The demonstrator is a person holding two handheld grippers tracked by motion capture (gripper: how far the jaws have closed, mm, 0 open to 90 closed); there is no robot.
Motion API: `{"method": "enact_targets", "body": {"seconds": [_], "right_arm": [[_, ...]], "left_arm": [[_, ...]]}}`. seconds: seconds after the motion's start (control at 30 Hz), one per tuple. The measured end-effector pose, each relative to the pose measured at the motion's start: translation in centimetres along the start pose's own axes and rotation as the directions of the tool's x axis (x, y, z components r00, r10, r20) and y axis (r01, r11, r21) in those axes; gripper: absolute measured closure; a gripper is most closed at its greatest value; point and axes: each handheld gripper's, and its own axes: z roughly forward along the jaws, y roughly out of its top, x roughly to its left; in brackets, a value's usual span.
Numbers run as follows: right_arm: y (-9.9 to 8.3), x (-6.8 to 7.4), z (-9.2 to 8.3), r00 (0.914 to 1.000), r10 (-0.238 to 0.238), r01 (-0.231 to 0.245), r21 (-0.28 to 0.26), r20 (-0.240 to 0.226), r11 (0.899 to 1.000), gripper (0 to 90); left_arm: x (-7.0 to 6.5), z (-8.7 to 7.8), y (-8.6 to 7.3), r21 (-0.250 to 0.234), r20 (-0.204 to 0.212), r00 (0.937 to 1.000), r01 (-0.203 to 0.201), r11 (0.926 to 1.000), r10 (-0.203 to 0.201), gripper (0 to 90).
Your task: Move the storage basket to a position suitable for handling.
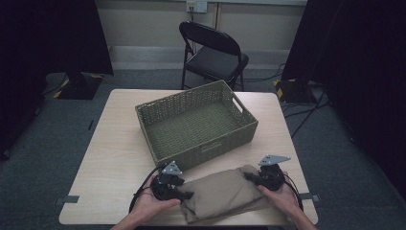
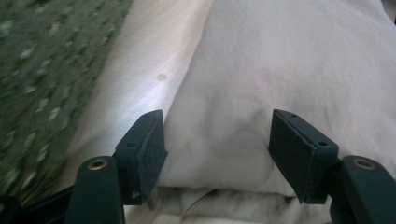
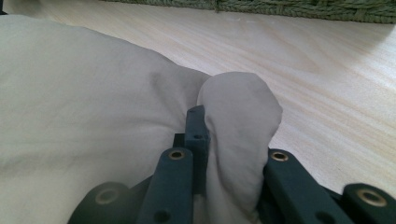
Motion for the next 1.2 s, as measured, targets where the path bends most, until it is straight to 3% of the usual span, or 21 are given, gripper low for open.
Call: {"method": "enact_targets", "body": {"seconds": [0.07,0.1,0.2,0.27,0.33,0.5,0.77,0.9,1.0,1.2], "right_arm": [[0.0,0.0,0.0,1.0,0.001,-0.001,-0.001,0.0,1.0,79.2],[0.0,0.0,0.0,1.0,-0.002,0.002,0.0,-0.001,1.0,79.2],[0.0,0.0,-0.1,1.0,-0.002,0.002,-0.001,-0.002,1.0,79.2],[0.0,0.0,-0.1,1.0,-0.002,0.002,-0.002,-0.002,1.0,79.2],[-0.1,-0.1,0.0,1.0,0.001,-0.001,-0.004,-0.005,1.0,79.2],[-0.1,-0.1,0.0,1.0,0.007,-0.007,-0.006,-0.005,1.0,79.2],[-0.2,-0.1,0.0,0.9999,0.015,-0.015,-0.013,-0.002,1.0,77.8],[-0.3,-0.1,-0.2,0.9992,0.028,-0.028,-0.019,0.029,0.999,60.6],[-0.7,-0.3,-0.6,0.9969,0.066,-0.066,-0.013,0.043,0.998,44.0],[-1.3,-0.3,-1.9,0.9916,0.125,-0.124,-0.02,0.033,0.992,33.8]], "left_arm": [[-0.1,-0.1,-0.1,0.009,-0.014,0.9997,-0.02,0.9998,0.02,34.5],[-0.1,0.0,-0.1,0.005,-0.006,0.9999,-0.013,0.9999,0.013,33.5],[0.0,0.0,-0.2,0.011,-0.033,0.9993,-0.015,0.9998,0.015,29.6],[0.2,0.3,-0.4,0.025,-0.019,0.9997,0.013,0.9996,-0.012,27.2],[0.1,1.0,-0.5,0.045,0.001,0.9999,0.016,0.9989,-0.016,23.5],[-1.2,1.9,-0.1,0.055,-0.036,0.9975,-0.059,0.9968,0.061,19.1],[-2.1,2.2,0.3,0.072,-0.036,0.9904,-0.131,0.9888,0.133,51.4],[-2.0,2.1,0.3,0.066,-0.031,0.9942,-0.1,0.9927,0.103,65.4],[-2.0,2.1,0.3,0.07,-0.024,0.9952,-0.093,0.9932,0.095,69.7],[-1.9,2.1,0.2,0.06,-0.023,0.9966,-0.077,0.9952,0.079,71.4]]}}
